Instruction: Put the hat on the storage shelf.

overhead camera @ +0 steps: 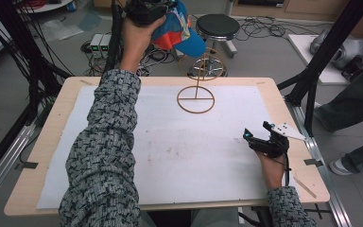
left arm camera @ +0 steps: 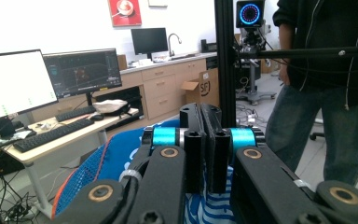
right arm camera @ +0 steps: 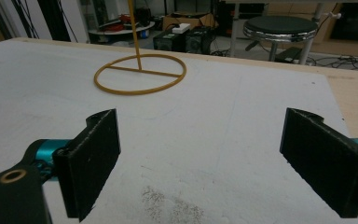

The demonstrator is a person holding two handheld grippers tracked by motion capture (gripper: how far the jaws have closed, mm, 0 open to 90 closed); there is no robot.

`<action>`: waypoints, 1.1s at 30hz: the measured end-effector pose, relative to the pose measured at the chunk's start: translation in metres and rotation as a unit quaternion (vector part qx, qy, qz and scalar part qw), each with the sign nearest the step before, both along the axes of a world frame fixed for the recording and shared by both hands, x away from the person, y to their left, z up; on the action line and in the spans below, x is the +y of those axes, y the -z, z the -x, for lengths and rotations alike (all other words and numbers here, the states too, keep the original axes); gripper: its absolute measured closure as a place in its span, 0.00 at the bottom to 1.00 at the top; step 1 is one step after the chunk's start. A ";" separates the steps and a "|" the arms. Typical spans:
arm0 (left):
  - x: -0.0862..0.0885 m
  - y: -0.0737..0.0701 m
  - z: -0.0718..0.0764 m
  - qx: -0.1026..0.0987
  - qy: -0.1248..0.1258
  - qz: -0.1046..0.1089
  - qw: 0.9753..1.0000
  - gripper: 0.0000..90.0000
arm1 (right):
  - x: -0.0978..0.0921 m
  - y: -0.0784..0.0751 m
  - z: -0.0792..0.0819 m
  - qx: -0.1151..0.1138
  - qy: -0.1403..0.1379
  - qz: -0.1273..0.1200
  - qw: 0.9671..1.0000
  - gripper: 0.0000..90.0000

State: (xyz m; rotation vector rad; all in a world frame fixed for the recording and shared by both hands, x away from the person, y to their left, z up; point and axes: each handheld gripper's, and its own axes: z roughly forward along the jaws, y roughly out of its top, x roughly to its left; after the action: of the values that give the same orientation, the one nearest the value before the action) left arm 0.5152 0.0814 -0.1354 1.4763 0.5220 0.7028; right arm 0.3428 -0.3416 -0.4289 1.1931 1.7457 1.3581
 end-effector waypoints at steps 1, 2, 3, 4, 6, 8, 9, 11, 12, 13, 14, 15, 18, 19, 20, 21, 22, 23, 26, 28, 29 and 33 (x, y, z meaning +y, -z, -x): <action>0.000 0.001 -0.001 0.002 0.000 -0.001 1.000 0.98 | 0.000 0.000 0.000 0.000 0.000 0.000 1.000 0.13; 0.000 0.001 -0.001 0.002 0.000 -0.001 1.000 0.98 | 0.000 0.000 0.000 0.000 0.000 0.000 1.000 0.13; -0.001 0.002 -0.002 0.003 -0.001 -0.006 1.000 0.98 | 0.000 0.000 0.000 0.000 -0.001 0.000 1.000 0.13; -0.002 0.003 -0.003 0.004 -0.001 -0.007 1.000 0.98 | 0.000 0.000 0.000 0.000 -0.001 0.000 1.000 0.13; -0.004 0.005 -0.004 0.007 0.000 -0.012 1.000 0.98 | 0.000 0.000 0.000 0.000 -0.001 0.000 1.000 0.13; -0.005 0.007 -0.006 0.011 0.000 -0.016 1.000 0.98 | 0.000 0.000 0.000 0.000 -0.001 0.000 1.000 0.13; -0.006 0.008 -0.007 0.013 0.000 -0.016 1.000 0.98 | 0.000 0.000 0.000 0.001 -0.001 -0.001 1.000 0.13; -0.008 0.011 -0.010 0.017 0.000 -0.017 1.000 0.98 | 0.000 0.000 0.000 0.000 -0.001 0.000 1.000 0.13; -0.009 0.013 -0.011 0.019 0.001 -0.020 1.000 0.98 | -0.001 0.000 0.000 0.000 0.000 0.000 1.000 0.13; -0.009 0.014 -0.012 0.022 0.000 -0.026 0.999 0.98 | -0.001 0.000 0.000 0.000 -0.001 0.000 1.000 0.13; -0.011 0.016 -0.013 0.025 0.001 -0.025 0.999 0.98 | -0.001 0.000 0.000 0.001 -0.001 0.001 1.000 0.13; -0.011 0.018 -0.014 0.029 0.001 -0.027 0.999 0.98 | -0.001 0.000 0.000 0.002 0.000 -0.001 1.000 0.13; -0.013 0.024 -0.018 0.039 0.004 -0.034 0.999 0.98 | -0.001 0.000 0.000 0.002 0.000 -0.001 1.000 0.13; -0.014 0.025 -0.019 0.041 0.004 -0.038 0.998 0.97 | -0.001 0.000 0.000 0.002 0.000 -0.002 1.000 0.13; -0.015 0.027 -0.019 0.041 0.003 -0.046 0.998 0.97 | -0.002 0.000 -0.001 0.001 0.000 -0.001 1.000 0.13; -0.015 0.029 -0.020 0.043 0.002 -0.051 0.998 0.97 | -0.002 0.000 0.000 0.001 0.000 -0.001 1.000 0.13; -0.015 0.031 -0.021 0.044 0.004 -0.055 0.998 0.97 | -0.001 0.000 0.000 0.001 0.000 -0.002 1.000 0.13; -0.016 0.033 -0.022 0.047 0.005 -0.057 0.997 0.98 | -0.001 0.000 -0.001 0.001 0.000 -0.001 1.000 0.13; -0.017 0.039 -0.024 0.053 0.005 -0.062 0.997 0.97 | -0.001 0.000 -0.001 0.001 0.000 -0.001 1.000 0.13; -0.017 0.043 -0.026 0.057 0.006 -0.063 0.996 0.97 | -0.002 0.000 -0.001 0.002 -0.001 0.000 1.000 0.13; -0.018 0.046 -0.027 0.059 0.006 -0.064 0.996 0.97 | -0.002 0.000 -0.001 0.002 -0.001 -0.001 1.000 0.13; -0.021 0.053 -0.031 0.068 0.011 -0.073 0.995 0.97 | -0.001 0.001 -0.001 0.002 -0.001 0.000 1.000 0.13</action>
State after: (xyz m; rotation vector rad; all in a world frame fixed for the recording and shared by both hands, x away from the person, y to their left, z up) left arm 0.5459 0.0601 -0.1881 1.6726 0.5680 0.6362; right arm 0.3438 -0.3430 -0.4296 1.1949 1.7514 1.3577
